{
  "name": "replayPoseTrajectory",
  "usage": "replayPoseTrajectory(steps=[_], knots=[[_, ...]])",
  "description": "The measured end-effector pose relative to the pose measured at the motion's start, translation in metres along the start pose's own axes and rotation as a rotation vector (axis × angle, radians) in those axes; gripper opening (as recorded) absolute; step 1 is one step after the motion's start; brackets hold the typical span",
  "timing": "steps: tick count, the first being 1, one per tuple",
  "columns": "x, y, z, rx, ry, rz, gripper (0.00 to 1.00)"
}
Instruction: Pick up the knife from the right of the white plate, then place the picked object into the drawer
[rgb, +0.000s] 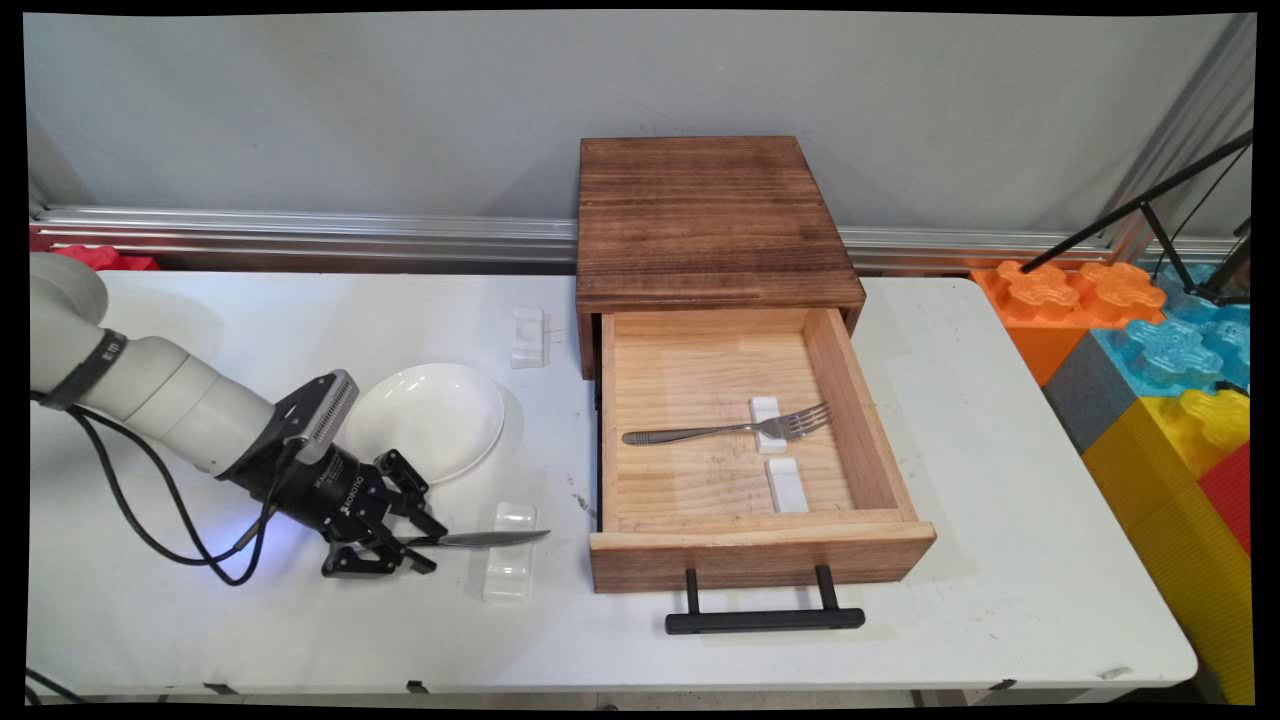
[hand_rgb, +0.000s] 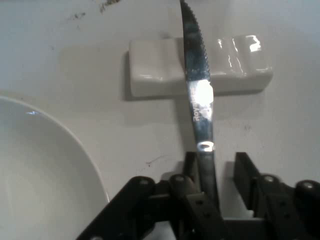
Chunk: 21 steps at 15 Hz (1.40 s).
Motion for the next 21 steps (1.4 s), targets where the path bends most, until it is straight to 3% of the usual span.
replayPoseTrajectory(steps=[11,21], knots=[[0.007,0.008,-0.008,-0.033,-0.005,-0.01,0.0],[0.037,0.005,-0.038,-0.012,0.01,-0.012,0.0]])
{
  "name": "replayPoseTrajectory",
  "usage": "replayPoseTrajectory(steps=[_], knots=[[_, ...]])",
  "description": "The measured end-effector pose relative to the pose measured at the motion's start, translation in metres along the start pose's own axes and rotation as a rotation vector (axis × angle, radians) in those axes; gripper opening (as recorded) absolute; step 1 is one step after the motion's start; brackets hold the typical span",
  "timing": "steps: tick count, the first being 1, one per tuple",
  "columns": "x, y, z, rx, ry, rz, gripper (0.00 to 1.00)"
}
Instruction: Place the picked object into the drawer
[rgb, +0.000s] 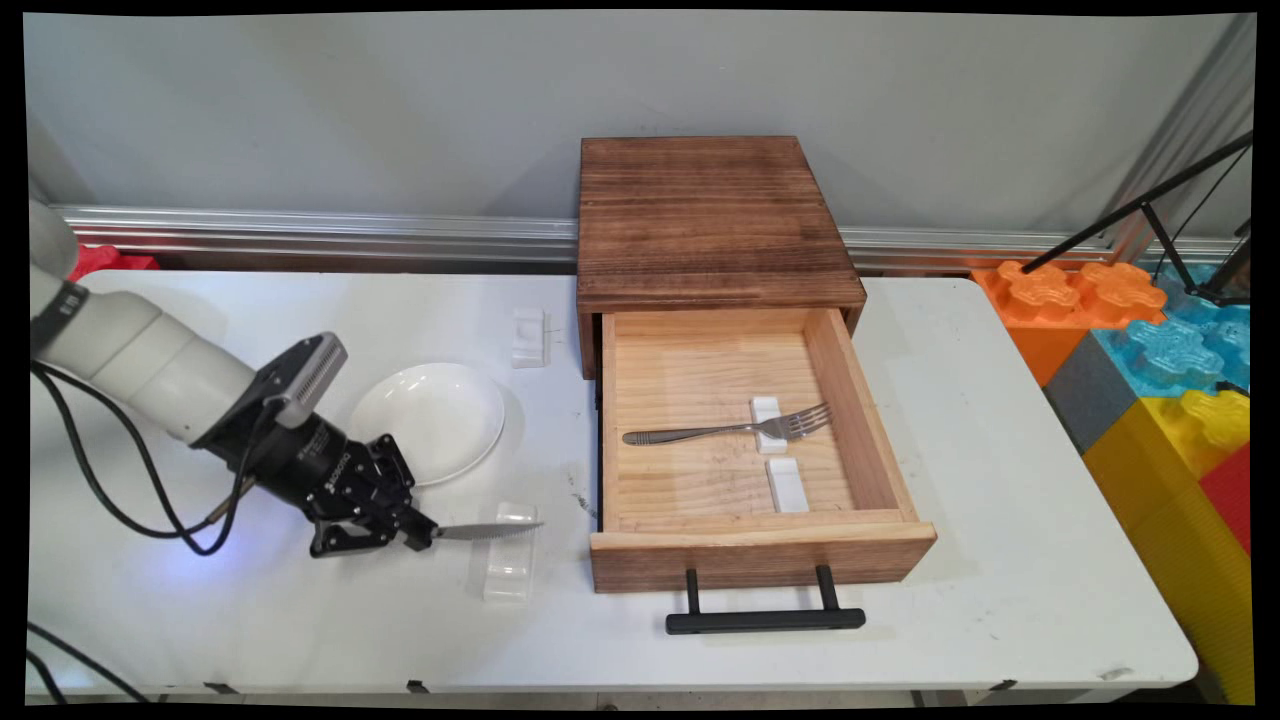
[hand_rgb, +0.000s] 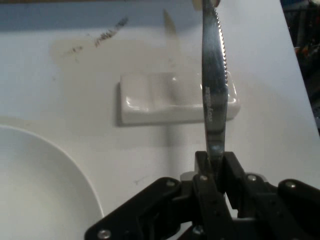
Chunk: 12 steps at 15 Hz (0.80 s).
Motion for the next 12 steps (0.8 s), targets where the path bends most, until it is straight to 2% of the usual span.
replayPoseTrajectory(steps=[5,12], knots=[[0.021,0.001,-0.02,0.021,-0.003,0.0,0.0],[0.073,0.004,-0.055,0.073,-0.012,-0.004,0.0]])
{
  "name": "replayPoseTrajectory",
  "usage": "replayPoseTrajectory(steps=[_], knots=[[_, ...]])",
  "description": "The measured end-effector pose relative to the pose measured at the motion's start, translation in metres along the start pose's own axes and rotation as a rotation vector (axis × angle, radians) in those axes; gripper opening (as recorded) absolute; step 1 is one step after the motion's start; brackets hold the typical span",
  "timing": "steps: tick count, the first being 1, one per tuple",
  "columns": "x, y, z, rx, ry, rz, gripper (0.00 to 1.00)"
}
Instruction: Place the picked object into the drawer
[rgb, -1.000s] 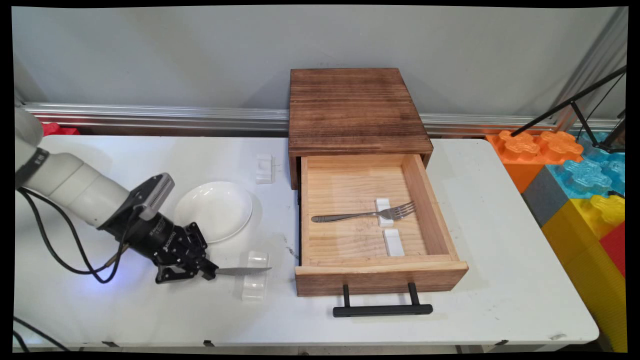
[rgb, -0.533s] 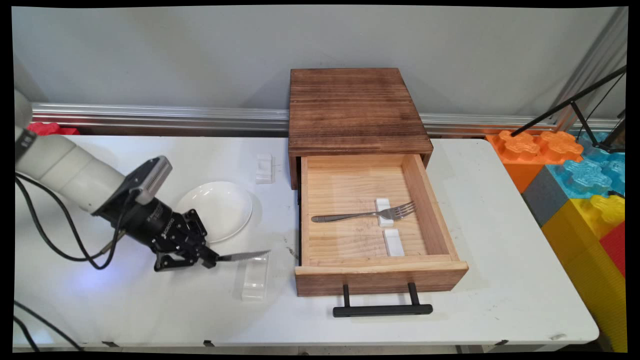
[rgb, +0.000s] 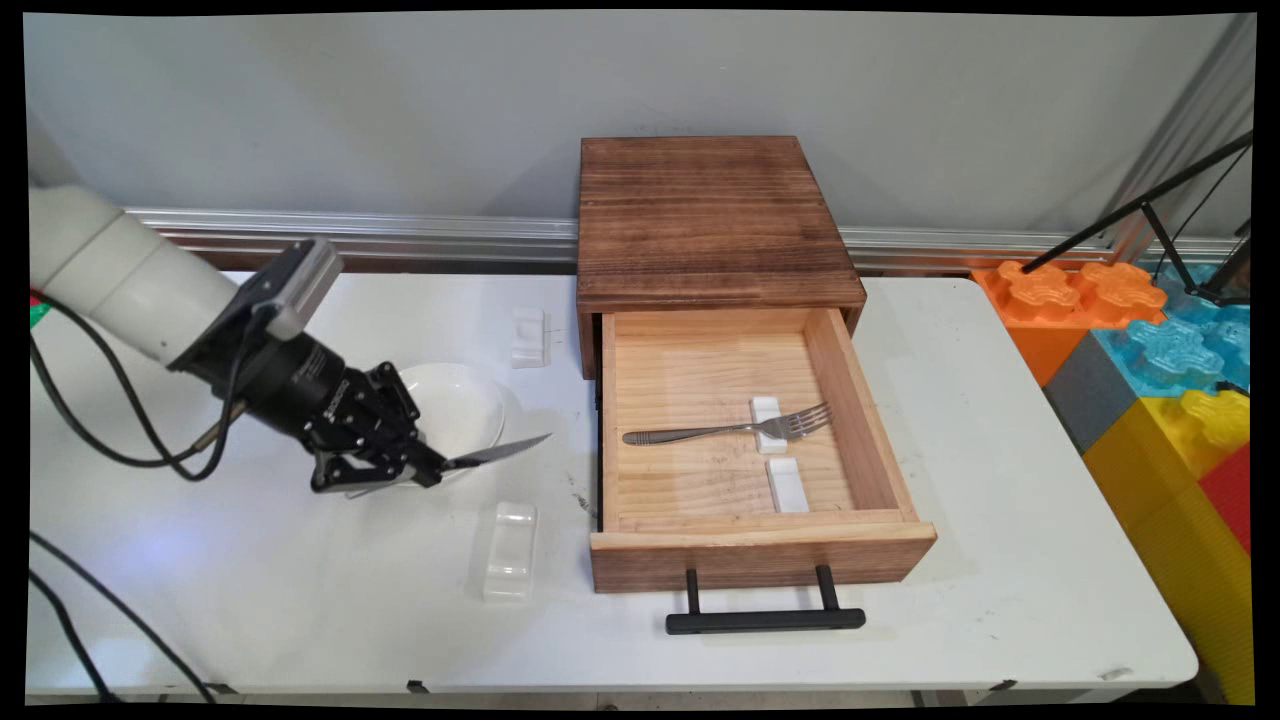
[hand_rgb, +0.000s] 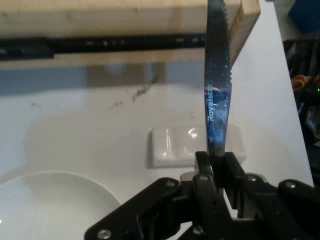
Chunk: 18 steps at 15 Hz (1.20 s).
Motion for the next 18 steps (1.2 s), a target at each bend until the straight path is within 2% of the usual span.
replayPoseTrajectory(steps=[8,13,18], knots=[[0.066,-0.003,-0.004,0.033,0.005,0.011,0.0],[0.114,-0.01,0.009,0.054,-0.001,0.016,0.0],[0.162,-0.016,0.033,0.052,-0.011,0.003,0.0]])
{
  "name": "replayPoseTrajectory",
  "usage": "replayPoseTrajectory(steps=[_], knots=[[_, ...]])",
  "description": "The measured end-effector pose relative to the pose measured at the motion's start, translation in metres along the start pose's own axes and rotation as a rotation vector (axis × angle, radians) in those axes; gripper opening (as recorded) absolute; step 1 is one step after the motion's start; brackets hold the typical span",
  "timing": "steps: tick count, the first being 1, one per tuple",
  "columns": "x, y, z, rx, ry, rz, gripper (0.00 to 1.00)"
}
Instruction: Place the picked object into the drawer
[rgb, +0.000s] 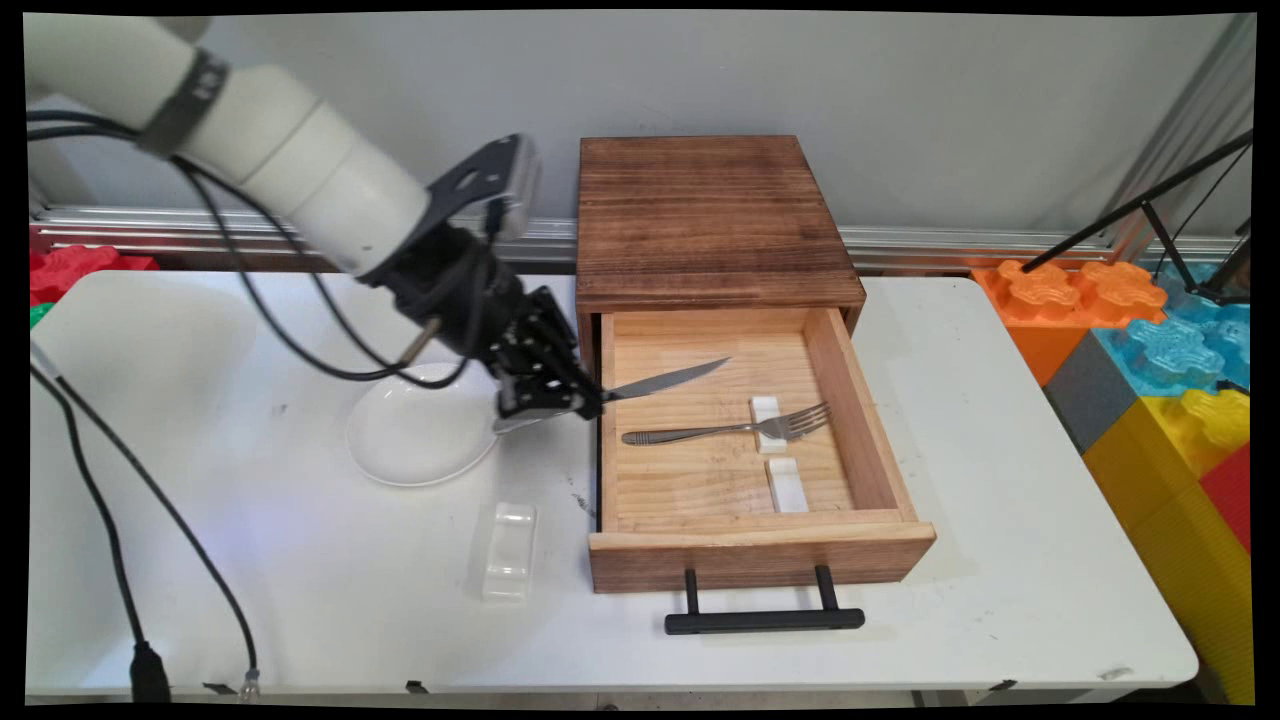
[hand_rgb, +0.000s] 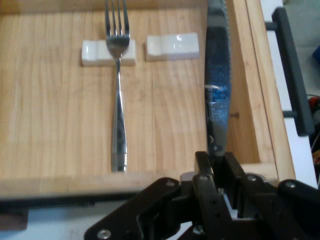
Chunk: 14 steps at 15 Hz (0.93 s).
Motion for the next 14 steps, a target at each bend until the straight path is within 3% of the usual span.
replayPoseTrajectory(steps=[6,14], knots=[[0.049,-0.006,0.035,-0.009,-0.023,0.0,0.0],[0.081,-0.015,0.076,-0.013,-0.04,0.003,0.0]])
